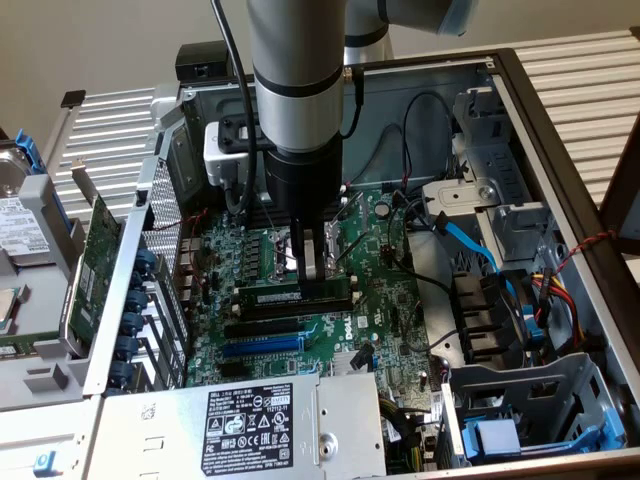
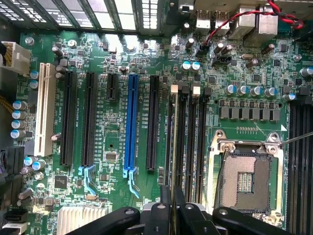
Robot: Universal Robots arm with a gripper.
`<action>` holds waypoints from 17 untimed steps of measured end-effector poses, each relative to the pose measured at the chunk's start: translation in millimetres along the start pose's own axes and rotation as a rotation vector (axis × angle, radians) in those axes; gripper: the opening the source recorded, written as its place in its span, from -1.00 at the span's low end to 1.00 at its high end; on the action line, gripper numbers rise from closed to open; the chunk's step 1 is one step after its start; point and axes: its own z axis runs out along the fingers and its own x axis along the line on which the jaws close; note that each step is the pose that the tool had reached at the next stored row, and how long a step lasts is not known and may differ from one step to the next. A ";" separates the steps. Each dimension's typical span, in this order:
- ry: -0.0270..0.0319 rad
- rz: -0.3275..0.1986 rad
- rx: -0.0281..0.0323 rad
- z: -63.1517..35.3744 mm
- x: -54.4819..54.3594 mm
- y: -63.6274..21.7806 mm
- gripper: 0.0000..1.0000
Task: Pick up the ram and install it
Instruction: 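Insert the ram into the slot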
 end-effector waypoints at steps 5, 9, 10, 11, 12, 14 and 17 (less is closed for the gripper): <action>0.0000 0.002 0.0000 0.0 0.0 0.0 -0.73; 0.0000 0.004 0.0001 0.0 0.0 0.0 -0.73; 0.0000 0.004 0.0001 0.0 0.0 0.0 -0.73; 0.0000 0.004 0.0001 0.0 0.0 0.0 -0.73; 0.0001 0.004 0.0001 0.0 0.0 0.1 -0.73; -0.0002 0.004 0.0004 0.2 0.0 0.4 -0.73; -0.0001 0.004 0.0002 0.1 0.0 1.3 -0.73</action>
